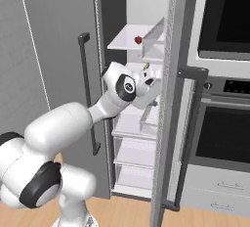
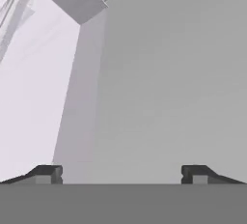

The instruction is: Take the strawberry from the fridge and place it on top of the pancake, located on the dining counter.

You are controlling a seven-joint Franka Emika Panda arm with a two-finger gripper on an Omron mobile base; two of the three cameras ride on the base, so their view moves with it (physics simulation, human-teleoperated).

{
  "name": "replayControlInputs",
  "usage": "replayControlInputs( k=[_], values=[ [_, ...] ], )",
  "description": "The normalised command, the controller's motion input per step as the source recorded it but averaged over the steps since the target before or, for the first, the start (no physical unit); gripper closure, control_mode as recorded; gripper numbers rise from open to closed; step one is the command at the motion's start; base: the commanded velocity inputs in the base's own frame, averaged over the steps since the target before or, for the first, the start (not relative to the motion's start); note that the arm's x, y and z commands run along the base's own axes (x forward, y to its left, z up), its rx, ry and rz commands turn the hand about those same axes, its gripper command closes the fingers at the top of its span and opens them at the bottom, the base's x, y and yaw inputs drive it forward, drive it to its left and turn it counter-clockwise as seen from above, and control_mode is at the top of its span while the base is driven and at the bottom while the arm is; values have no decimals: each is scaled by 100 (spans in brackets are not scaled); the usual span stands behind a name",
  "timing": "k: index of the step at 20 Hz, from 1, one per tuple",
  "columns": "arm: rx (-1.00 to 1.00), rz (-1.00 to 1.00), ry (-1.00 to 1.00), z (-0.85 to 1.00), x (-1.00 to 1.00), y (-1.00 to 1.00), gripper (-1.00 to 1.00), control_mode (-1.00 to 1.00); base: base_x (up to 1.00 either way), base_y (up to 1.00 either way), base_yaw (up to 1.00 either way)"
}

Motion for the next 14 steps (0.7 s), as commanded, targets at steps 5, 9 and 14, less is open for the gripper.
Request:
replayControlInputs(
  k=[5, 9, 14],
  values=[
    [0, -6, 0, 0, 15, -81, -100, -100, 0, 0, 0],
    [0, 3, -15, 0, -24, -10, -100, -100, 0, 0, 0],
    [1, 2, -4, -1, -70, 86, -100, -100, 0, 0, 0]
  ],
)
